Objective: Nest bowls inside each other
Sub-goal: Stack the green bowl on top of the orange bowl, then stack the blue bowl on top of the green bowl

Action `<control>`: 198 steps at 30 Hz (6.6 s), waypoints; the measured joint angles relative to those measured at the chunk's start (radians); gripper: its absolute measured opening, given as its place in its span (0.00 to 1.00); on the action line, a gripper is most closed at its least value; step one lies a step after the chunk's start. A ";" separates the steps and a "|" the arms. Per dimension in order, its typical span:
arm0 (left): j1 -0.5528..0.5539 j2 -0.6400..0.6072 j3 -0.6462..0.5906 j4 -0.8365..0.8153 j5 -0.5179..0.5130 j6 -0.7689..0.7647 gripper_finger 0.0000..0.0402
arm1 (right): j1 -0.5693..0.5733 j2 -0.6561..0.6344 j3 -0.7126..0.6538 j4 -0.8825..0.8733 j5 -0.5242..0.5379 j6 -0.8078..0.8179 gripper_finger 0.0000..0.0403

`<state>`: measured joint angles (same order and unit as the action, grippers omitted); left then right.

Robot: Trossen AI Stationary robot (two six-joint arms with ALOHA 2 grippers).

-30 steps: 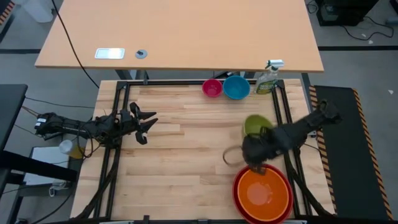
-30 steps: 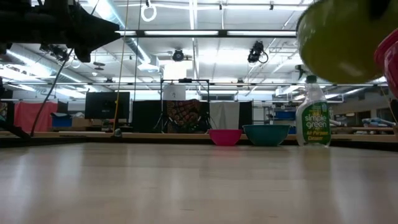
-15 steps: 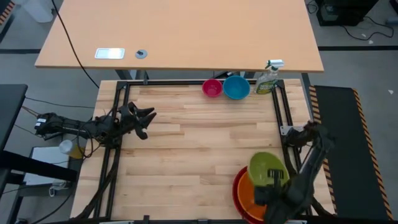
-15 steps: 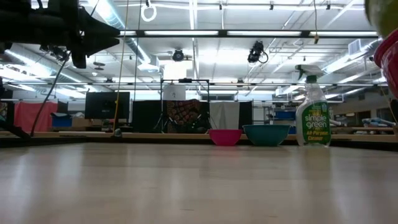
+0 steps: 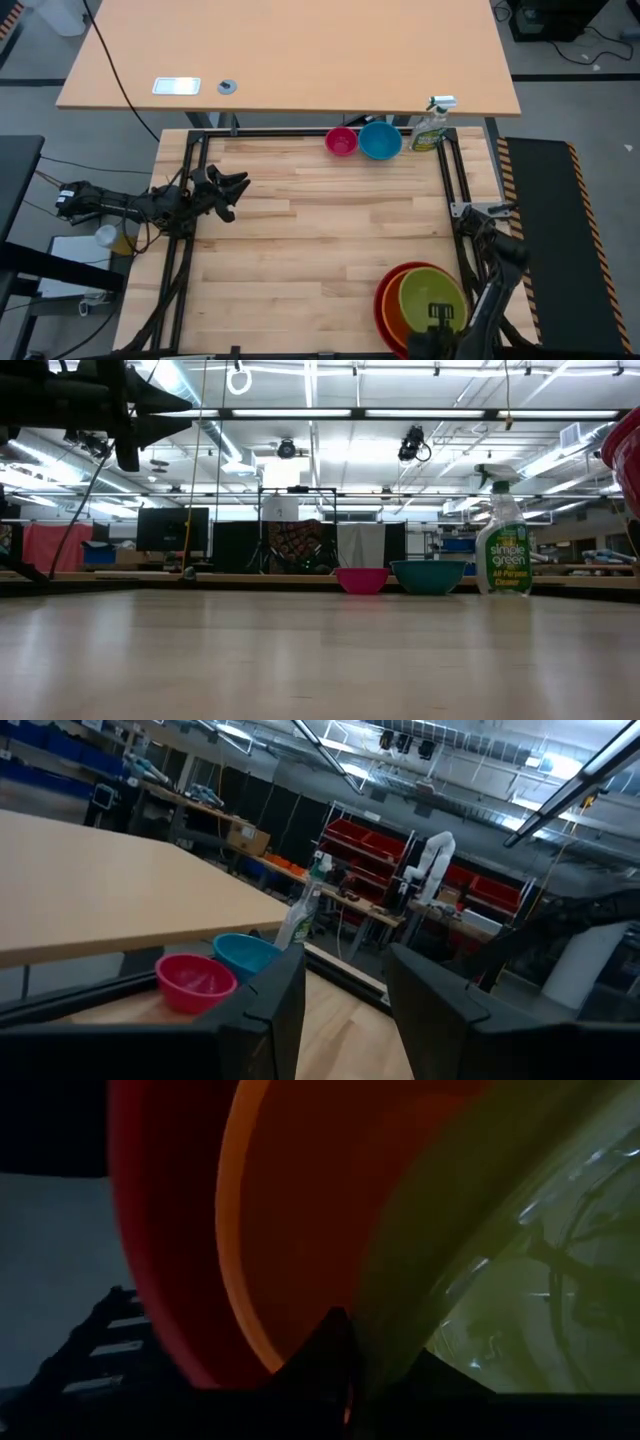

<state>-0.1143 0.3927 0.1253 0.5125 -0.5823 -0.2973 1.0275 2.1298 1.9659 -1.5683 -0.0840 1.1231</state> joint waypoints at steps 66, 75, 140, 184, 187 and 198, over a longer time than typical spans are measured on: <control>-0.001 0.000 0.000 -0.338 0.079 0.177 0.36 | -1.368 -0.644 -1.277 1.402 0.740 -1.429 0.56; -0.001 0.000 0.000 -0.353 0.079 0.181 0.36 | -1.450 -0.645 -1.339 1.478 0.753 -1.566 0.45; -0.001 0.000 0.000 -0.353 0.079 0.098 0.36 | -0.445 -0.590 -0.639 0.306 0.783 -0.558 0.03; -0.001 0.000 0.000 -0.353 0.079 0.054 0.36 | 0.133 -0.294 -0.199 0.000 0.414 0.244 0.03; -0.001 0.000 0.000 -0.353 0.079 0.050 0.36 | 0.126 -0.270 -0.200 0.001 0.383 0.245 0.03; -0.001 0.000 0.000 -0.353 0.079 0.049 0.36 | 0.073 -0.177 -0.201 0.069 0.304 0.218 0.05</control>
<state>-0.1154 0.3927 0.1257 0.1596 -0.5034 -0.2481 1.1005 1.9532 1.7645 -1.4991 0.2197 1.3411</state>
